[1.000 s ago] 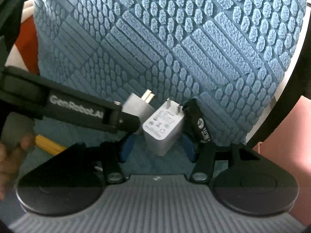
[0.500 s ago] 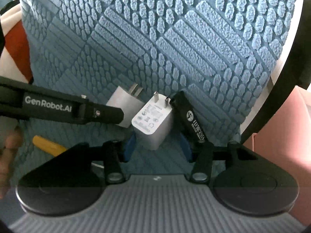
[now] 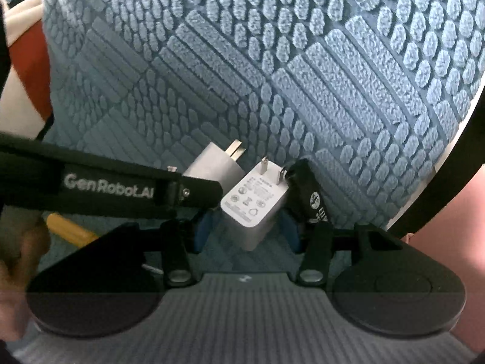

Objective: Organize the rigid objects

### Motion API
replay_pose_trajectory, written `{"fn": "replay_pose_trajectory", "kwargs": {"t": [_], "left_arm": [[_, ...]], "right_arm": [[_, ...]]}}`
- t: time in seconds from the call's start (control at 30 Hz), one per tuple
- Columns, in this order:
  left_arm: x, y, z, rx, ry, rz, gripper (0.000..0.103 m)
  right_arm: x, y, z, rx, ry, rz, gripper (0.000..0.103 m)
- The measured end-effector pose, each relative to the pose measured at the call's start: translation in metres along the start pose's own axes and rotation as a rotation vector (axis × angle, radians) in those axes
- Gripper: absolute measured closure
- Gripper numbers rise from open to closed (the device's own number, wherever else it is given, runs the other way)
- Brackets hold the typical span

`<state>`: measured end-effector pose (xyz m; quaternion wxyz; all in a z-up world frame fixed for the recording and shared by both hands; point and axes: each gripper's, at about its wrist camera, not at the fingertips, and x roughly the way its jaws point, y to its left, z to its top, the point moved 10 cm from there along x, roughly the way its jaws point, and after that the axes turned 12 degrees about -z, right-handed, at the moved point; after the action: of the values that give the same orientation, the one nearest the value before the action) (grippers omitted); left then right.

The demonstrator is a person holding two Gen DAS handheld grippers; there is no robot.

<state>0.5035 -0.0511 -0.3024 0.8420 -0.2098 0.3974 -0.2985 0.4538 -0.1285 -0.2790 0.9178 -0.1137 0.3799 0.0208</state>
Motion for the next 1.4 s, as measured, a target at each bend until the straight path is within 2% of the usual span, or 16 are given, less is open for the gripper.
{"fn": "replay_pose_trajectory", "kwargs": {"t": [0.07, 0.37, 0.47, 0.63, 0.7, 0.87, 1.03, 1.2, 1.23, 1.27, 1.33, 1.37, 1.4], "left_arm": [[0.002, 0.000, 0.000, 0.012, -0.010, -0.001, 0.065], [0.005, -0.004, -0.003, 0.060, 0.007, 0.004, 0.065], [0.001, -0.008, 0.000, 0.084, 0.011, 0.015, 0.066], [-0.007, -0.015, 0.006, 0.060, 0.034, 0.018, 0.067], [-0.011, -0.016, 0.005, 0.035, 0.050, 0.020, 0.097], [-0.020, -0.022, -0.008, -0.018, 0.069, 0.028, 0.097], [-0.028, -0.027, -0.018, -0.071, 0.039, 0.041, 0.096], [-0.031, -0.035, -0.012, -0.037, 0.023, 0.010, 0.096], [-0.030, -0.036, -0.010, -0.023, 0.023, 0.012, 0.095], [-0.029, -0.038, -0.009, -0.008, 0.022, 0.016, 0.089], [-0.027, -0.041, -0.005, 0.013, 0.020, 0.022, 0.072], [-0.026, -0.040, -0.004, 0.021, 0.016, 0.034, 0.057], [-0.029, -0.031, -0.002, 0.031, 0.006, 0.058, 0.048]], "right_arm": [[0.009, -0.006, 0.000, 0.007, 0.005, -0.009, 0.059], [0.019, -0.021, -0.002, 0.056, 0.039, 0.000, 0.066], [0.009, -0.021, -0.005, 0.048, 0.038, 0.002, 0.068], [-0.003, -0.039, -0.007, 0.036, 0.051, -0.019, 0.070], [-0.009, -0.043, -0.006, 0.049, 0.056, -0.012, 0.070], [-0.024, -0.048, -0.010, 0.044, 0.071, 0.023, 0.071], [-0.046, -0.058, -0.012, 0.083, 0.085, 0.027, 0.072], [-0.076, -0.056, -0.025, 0.100, 0.103, 0.049, 0.073], [-0.080, -0.055, -0.027, 0.101, 0.108, 0.056, 0.073], [-0.083, -0.053, -0.029, 0.102, 0.115, 0.059, 0.073], [-0.080, -0.051, -0.033, 0.111, 0.131, 0.062, 0.073], [-0.077, -0.047, -0.035, 0.112, 0.139, 0.068, 0.073], [-0.077, -0.047, -0.037, 0.114, 0.147, 0.073, 0.073]]}}
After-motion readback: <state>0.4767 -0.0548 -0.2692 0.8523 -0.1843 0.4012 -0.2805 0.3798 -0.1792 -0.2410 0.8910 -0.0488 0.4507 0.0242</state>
